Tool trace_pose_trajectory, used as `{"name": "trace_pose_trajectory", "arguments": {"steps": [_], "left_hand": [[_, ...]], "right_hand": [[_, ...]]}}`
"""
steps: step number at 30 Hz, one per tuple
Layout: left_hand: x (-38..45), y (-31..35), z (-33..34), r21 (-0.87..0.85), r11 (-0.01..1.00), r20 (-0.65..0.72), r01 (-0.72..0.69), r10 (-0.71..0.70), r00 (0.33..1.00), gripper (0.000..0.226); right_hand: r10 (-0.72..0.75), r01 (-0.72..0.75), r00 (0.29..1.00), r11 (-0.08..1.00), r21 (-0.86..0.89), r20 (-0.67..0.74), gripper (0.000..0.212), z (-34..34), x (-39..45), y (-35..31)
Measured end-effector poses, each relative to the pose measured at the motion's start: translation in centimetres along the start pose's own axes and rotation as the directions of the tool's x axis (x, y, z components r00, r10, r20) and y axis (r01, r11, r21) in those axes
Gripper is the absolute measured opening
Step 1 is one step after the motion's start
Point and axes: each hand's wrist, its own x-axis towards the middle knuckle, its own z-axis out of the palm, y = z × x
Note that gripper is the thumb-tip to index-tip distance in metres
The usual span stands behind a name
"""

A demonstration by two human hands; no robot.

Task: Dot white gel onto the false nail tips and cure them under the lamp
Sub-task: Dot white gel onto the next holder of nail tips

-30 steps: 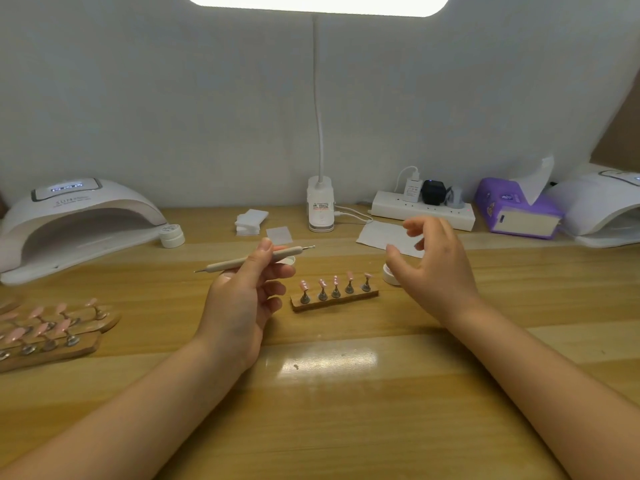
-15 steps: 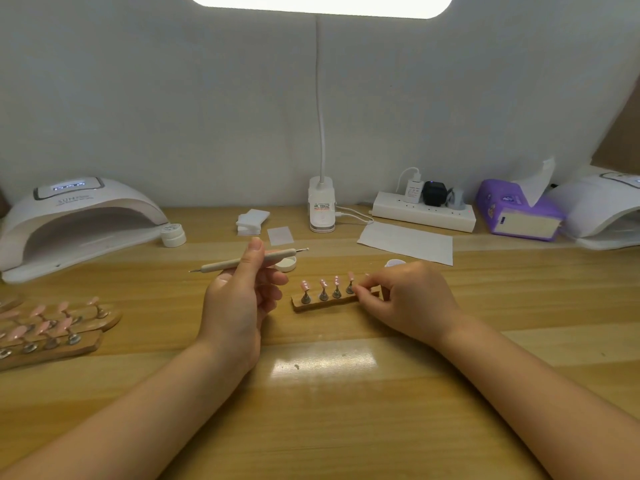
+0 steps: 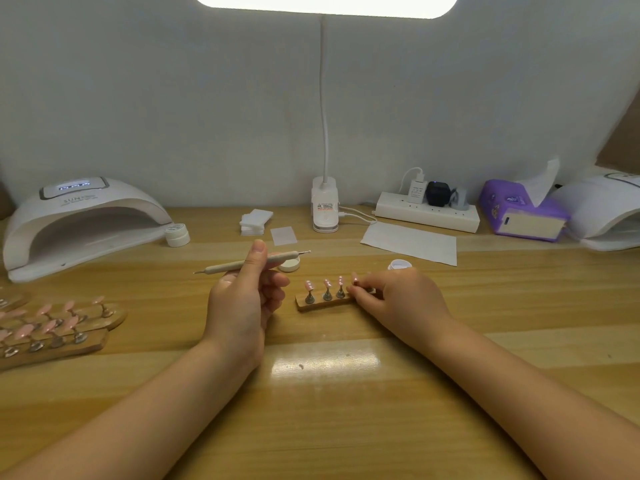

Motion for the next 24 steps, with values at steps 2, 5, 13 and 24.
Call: {"name": "trace_pose_trajectory", "arguments": {"steps": [2, 5, 13, 24], "left_hand": [[0.1, 0.0, 0.0, 0.004, 1.0, 0.009, -0.003, 0.003, 1.0, 0.034], [0.0, 0.0, 0.0, -0.001, 1.0, 0.024, 0.005, -0.005, 1.0, 0.033], [-0.3, -0.2, 0.0, 0.115, 0.992, 0.131, -0.049, 0.034, 0.991, 0.03], [-2.6, 2.7, 2.0, 0.225, 0.827, 0.298, -0.515, 0.445, 0.845, 0.009]], "right_hand": [[-0.01, 0.01, 1.0, 1.0, 0.007, -0.006, 0.026, -0.1, 0.0, -0.1], [-0.031, 0.032, 0.999, 0.999, 0.024, -0.036, 0.022, -0.1, -0.2, -0.2], [-0.053, 0.116, 0.962, 0.967, 0.226, -0.267, 0.008, -0.5, -0.6, -1.2], [-0.045, 0.234, 0.926, 0.847, 0.476, -0.376, 0.009, -1.7, -0.3, -3.6]]}}
